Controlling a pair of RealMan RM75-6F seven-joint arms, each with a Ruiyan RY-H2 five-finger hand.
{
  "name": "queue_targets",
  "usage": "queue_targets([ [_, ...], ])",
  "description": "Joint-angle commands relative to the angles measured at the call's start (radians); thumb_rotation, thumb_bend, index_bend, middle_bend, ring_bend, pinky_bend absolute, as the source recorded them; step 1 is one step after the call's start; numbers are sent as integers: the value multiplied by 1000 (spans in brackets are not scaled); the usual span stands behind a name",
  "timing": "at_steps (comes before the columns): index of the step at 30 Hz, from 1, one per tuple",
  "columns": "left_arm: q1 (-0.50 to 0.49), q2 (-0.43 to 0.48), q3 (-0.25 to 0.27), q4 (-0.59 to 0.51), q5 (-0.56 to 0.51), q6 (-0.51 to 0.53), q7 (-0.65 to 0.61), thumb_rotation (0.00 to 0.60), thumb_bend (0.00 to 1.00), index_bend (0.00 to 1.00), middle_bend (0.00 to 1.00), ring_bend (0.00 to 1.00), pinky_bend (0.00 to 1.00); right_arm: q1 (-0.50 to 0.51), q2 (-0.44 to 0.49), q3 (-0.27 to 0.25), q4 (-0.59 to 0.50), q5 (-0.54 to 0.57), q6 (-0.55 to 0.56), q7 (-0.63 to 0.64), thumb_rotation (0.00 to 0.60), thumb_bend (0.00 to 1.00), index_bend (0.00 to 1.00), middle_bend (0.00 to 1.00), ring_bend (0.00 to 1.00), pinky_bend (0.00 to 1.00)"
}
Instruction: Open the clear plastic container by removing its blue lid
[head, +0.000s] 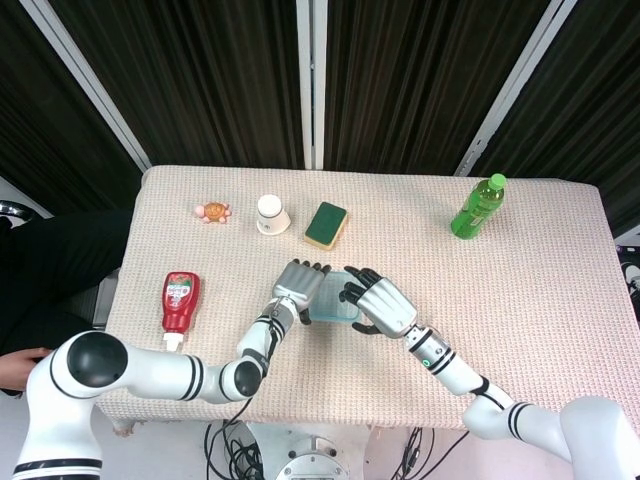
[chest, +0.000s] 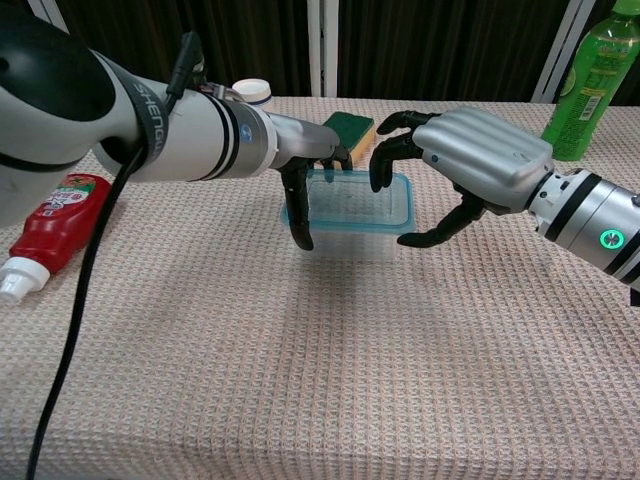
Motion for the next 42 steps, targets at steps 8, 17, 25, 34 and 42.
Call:
queue_targets([
  [8, 0, -29, 12, 19, 47, 33, 2, 600, 0, 259, 339, 228, 182, 5, 26, 1, -41, 15, 3, -2, 600, 99, 438, 392, 145, 285],
  [17, 9, -51, 14, 38, 76, 51, 5, 600, 0, 258, 341, 228, 182, 6, 39, 2, -62, 25, 10, 5, 600, 99, 443, 393, 153, 285],
  [25, 18, -76, 14, 61, 108, 70, 15, 600, 0, 269, 346, 229, 183, 5, 49, 5, -77, 33, 17, 14, 600, 99, 446, 393, 153, 285],
  [34, 27, -108, 15, 91, 146, 88, 33, 600, 0, 278, 352, 234, 185, 4, 59, 7, -92, 40, 24, 24, 600, 99, 452, 395, 153, 285],
  [42, 38, -118, 3, 95, 160, 94, 48, 600, 0, 278, 353, 235, 184, 2, 63, 9, -97, 43, 33, 25, 600, 104, 463, 397, 168, 286],
])
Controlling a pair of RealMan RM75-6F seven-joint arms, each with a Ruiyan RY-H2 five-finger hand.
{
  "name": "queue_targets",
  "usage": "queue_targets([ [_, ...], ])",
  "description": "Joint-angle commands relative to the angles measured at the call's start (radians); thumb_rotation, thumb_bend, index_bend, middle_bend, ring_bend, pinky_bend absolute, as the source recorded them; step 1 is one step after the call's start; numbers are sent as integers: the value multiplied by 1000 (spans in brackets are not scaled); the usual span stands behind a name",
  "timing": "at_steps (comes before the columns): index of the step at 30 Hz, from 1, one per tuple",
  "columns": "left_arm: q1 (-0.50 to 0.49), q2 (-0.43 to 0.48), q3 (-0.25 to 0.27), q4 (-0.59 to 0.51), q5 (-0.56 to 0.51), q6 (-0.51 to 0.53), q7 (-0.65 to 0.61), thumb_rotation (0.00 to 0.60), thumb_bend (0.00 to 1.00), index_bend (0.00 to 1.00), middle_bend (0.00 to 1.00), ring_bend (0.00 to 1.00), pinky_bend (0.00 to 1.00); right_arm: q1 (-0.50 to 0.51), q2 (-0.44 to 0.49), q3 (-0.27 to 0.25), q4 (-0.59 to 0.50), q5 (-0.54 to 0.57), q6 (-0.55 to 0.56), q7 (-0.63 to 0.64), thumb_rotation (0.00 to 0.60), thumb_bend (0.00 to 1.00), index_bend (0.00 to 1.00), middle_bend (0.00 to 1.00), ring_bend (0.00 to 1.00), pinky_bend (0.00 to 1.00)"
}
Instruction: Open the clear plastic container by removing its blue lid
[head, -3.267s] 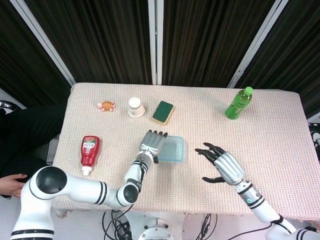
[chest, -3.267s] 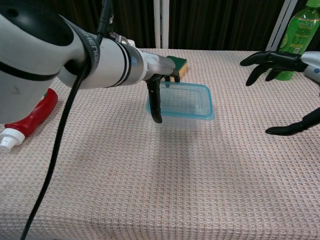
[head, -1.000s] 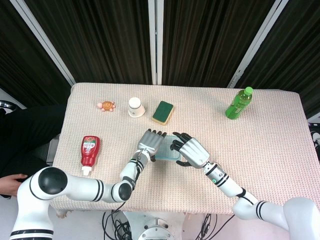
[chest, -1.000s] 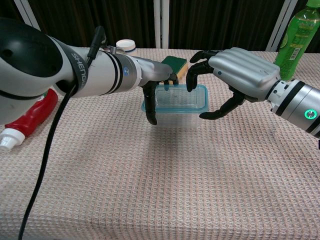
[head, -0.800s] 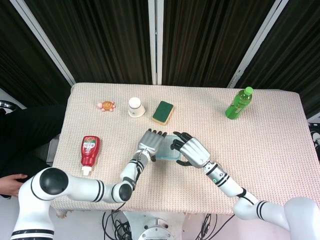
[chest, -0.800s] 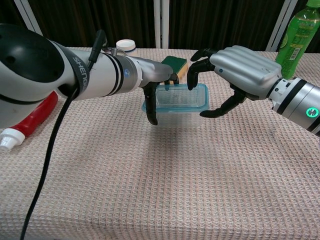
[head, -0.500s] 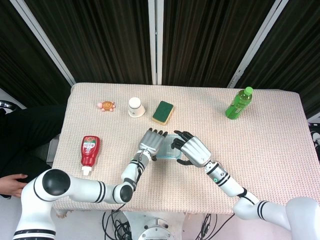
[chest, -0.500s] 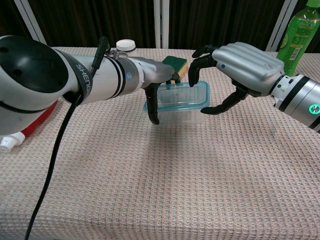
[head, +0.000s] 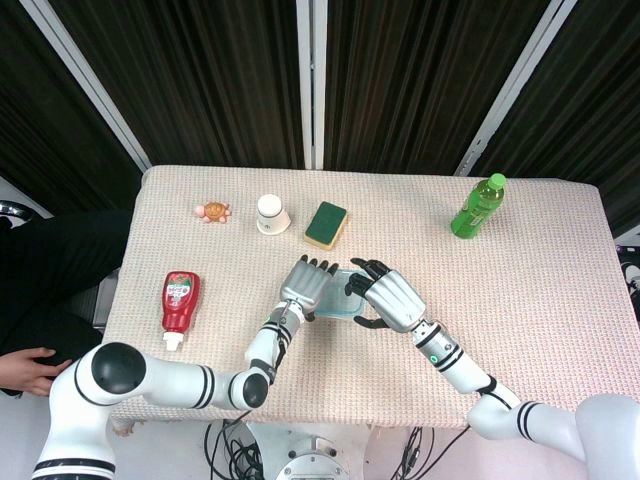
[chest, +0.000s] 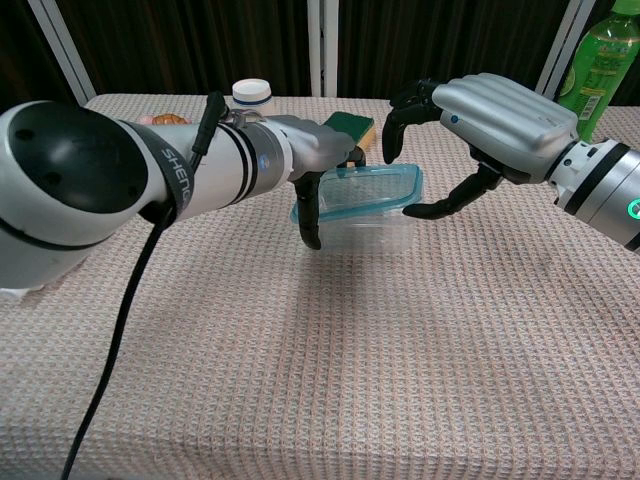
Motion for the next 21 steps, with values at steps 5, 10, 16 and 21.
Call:
queue_targets([
  [5, 10, 14, -19, -24, -2, -16, -3, 600, 0, 278, 346, 234, 184, 1, -31, -4, 45, -9, 16, 4, 600, 252, 521, 433, 218, 335],
  [10, 14, 32, -29, -51, -3, -22, -4, 600, 0, 278, 343, 234, 184, 4, -68, 0, 96, -18, 42, 31, 600, 346, 558, 463, 259, 385],
  [16, 14, 44, -34, -73, -4, -27, -4, 600, 0, 252, 330, 234, 179, 8, -87, -1, 120, -27, 57, 33, 600, 406, 574, 476, 280, 408],
  [21, 12, 52, -38, -88, -7, -29, -7, 600, 0, 173, 289, 215, 176, 11, -108, -19, 140, -46, 62, 10, 600, 415, 579, 475, 280, 409],
])
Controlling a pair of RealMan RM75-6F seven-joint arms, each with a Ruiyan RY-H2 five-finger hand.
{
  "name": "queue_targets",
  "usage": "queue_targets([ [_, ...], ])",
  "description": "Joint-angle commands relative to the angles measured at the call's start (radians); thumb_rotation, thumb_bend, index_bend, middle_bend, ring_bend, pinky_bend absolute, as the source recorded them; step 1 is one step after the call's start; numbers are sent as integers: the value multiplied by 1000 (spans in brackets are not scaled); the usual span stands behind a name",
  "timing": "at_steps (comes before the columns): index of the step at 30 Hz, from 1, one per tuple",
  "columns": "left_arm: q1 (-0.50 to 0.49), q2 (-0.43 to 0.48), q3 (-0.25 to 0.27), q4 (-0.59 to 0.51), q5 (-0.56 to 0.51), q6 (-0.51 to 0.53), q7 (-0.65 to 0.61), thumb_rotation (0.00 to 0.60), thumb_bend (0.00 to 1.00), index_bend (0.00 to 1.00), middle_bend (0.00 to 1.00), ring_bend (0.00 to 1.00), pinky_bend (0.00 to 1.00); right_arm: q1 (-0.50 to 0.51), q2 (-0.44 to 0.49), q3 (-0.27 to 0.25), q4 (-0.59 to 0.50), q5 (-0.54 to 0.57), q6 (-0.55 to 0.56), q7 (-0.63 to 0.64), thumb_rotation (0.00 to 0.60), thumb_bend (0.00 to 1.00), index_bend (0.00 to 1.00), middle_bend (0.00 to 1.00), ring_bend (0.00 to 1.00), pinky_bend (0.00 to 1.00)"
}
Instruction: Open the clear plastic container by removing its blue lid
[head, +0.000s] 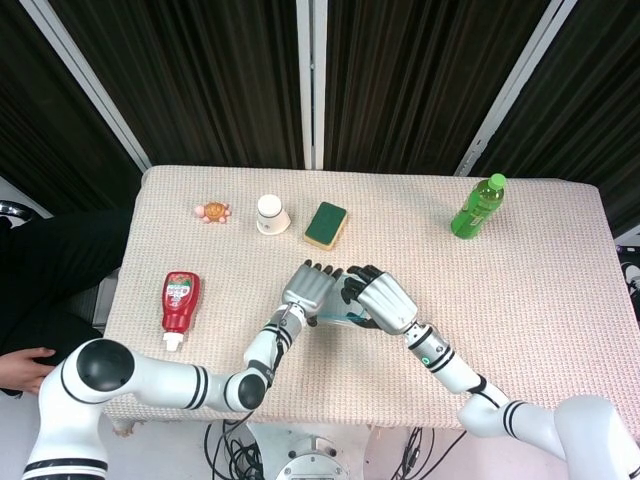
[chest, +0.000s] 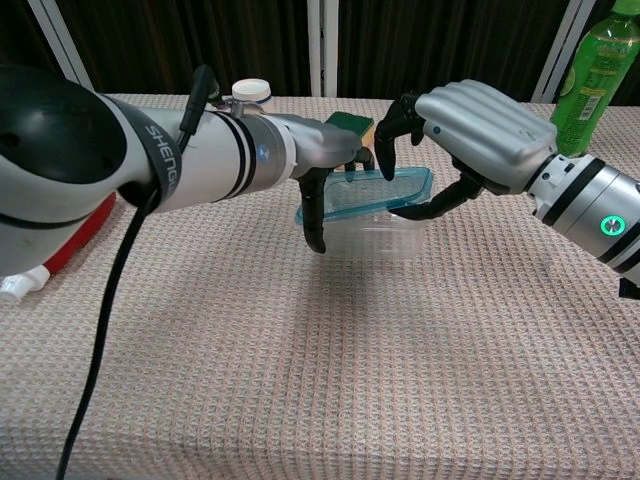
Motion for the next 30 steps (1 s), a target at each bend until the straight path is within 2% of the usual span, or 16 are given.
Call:
queue_targets([
  [1, 0, 6, -1, -8, -1, 1, -1, 600, 0, 157, 276, 200, 175, 0, -16, -11, 15, -12, 8, -10, 600, 417, 584, 475, 280, 409],
  [6, 7, 17, -1, -20, 4, 7, -13, 600, 0, 128, 240, 157, 132, -12, -52, -28, 66, -30, 43, -6, 600, 425, 630, 487, 293, 412],
  [11, 16, 38, 0, -40, -1, 4, -26, 600, 0, 84, 185, 97, 104, -27, -98, -30, 143, -43, 105, 30, 600, 452, 727, 521, 327, 424],
  [14, 18, 68, 0, -67, -23, 0, -25, 600, 0, 27, 92, 16, 55, -33, -126, -33, 199, -54, 141, 44, 600, 453, 776, 538, 336, 425],
  [18, 30, 105, -1, -99, -26, -4, -44, 600, 0, 1, 11, 0, 21, -34, -155, -28, 254, -59, 179, 60, 600, 476, 808, 552, 348, 424],
  [21, 46, 126, 7, -115, -2, 0, -67, 600, 0, 0, 0, 0, 1, -28, -171, -22, 289, -61, 199, 58, 600, 521, 823, 561, 354, 410],
  [30, 113, 201, 43, -154, 60, 11, -141, 600, 0, 0, 0, 0, 0, -15, -147, 8, 330, -52, 252, 20, 600, 555, 849, 584, 378, 373],
])
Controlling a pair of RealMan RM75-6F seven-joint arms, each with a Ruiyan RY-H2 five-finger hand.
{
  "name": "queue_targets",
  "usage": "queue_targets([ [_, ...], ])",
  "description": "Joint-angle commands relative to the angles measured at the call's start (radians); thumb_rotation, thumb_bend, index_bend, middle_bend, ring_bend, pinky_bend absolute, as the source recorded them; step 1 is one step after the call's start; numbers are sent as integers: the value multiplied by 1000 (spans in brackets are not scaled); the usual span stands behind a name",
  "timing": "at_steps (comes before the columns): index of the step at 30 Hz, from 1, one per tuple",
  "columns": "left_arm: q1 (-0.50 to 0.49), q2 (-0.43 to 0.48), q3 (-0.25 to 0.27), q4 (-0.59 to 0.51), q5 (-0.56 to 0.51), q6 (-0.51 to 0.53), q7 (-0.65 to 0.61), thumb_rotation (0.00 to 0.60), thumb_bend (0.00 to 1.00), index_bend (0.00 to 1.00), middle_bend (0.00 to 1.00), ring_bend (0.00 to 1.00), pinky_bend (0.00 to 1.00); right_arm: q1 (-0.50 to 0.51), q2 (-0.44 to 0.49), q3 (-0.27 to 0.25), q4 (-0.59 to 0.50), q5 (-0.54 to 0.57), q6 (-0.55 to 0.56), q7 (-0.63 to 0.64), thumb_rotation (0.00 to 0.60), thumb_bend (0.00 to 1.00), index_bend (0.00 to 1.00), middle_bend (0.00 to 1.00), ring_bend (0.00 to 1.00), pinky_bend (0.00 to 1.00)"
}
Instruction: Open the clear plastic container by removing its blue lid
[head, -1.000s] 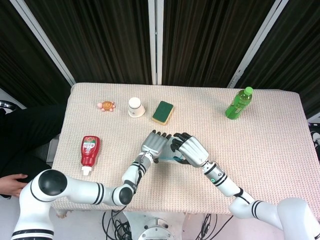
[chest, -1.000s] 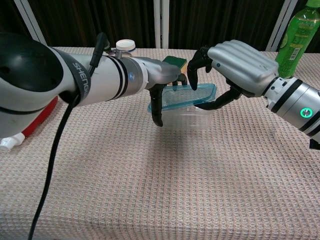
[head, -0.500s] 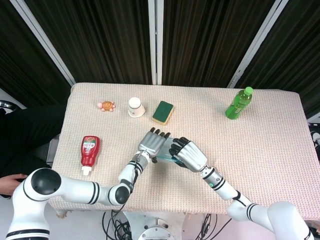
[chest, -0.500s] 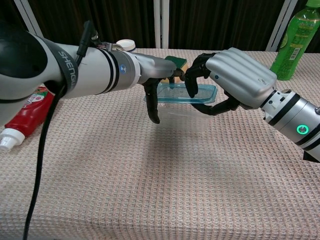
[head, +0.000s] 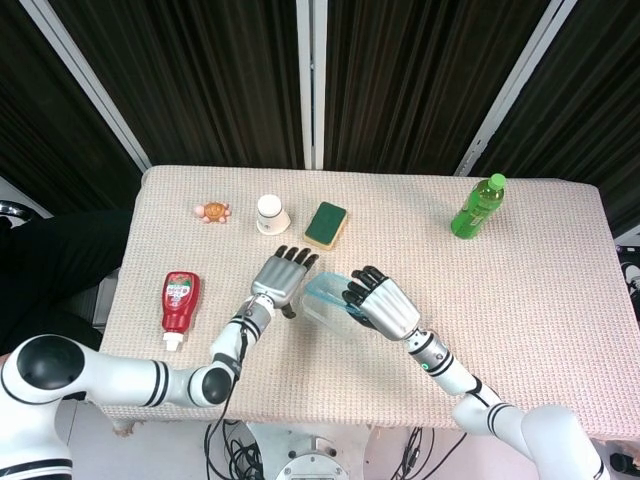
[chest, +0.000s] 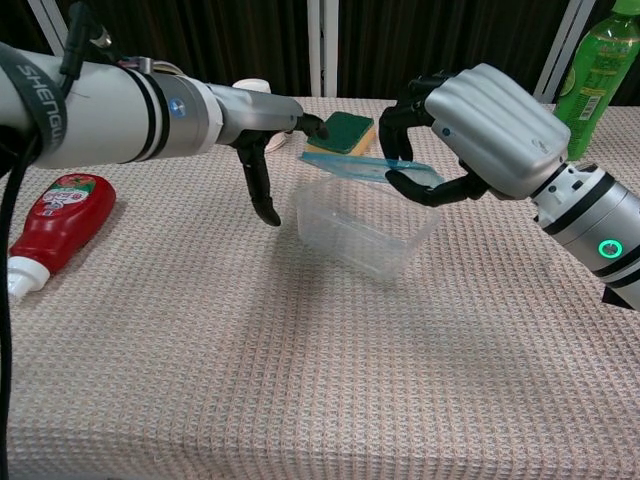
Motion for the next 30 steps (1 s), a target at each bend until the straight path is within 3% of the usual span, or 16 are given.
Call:
queue_targets([
  [1, 23, 24, 16, -7, 25, 13, -21, 600, 0, 0, 0, 0, 0, 3, 23, 20, 0, 14, 17, -11, 600, 558, 851, 586, 379, 371],
  [8, 82, 74, 24, -14, 92, 47, -85, 600, 0, 0, 0, 0, 0, 2, 75, 69, -16, 65, 27, -23, 600, 572, 857, 595, 384, 366],
  [15, 171, 159, 39, -58, 200, 123, -160, 600, 0, 0, 0, 0, 0, -14, 95, 71, 55, 122, -59, -19, 600, 574, 853, 594, 376, 349],
  [16, 191, 174, 40, -68, 222, 140, -180, 600, 0, 0, 0, 0, 0, -17, 94, 68, 69, 136, -97, -22, 600, 572, 823, 585, 364, 321],
  [18, 220, 199, 39, -87, 253, 160, -211, 600, 0, 0, 0, 0, 0, -24, 101, 63, 59, 168, -183, -40, 600, 532, 668, 513, 291, 205],
  [20, 252, 230, 39, -107, 286, 180, -243, 600, 0, 0, 0, 0, 0, -30, 124, 58, 0, 192, -250, -53, 600, 415, 386, 375, 157, 48],
  [23, 296, 268, 42, -127, 334, 205, -282, 600, 0, 0, 0, 0, 0, -51, 184, 47, -135, 218, -304, -95, 600, 264, 81, 237, 27, 0],
  [25, 327, 291, 47, -133, 367, 221, -308, 600, 0, 0, 0, 0, 0, -75, 252, 40, -276, 245, -336, -116, 600, 169, 3, 164, 0, 0],
  [30, 402, 337, 71, -139, 450, 242, -375, 600, 0, 0, 0, 0, 0, -128, 486, 12, -652, 332, -440, -140, 600, 76, 0, 65, 0, 0],
])
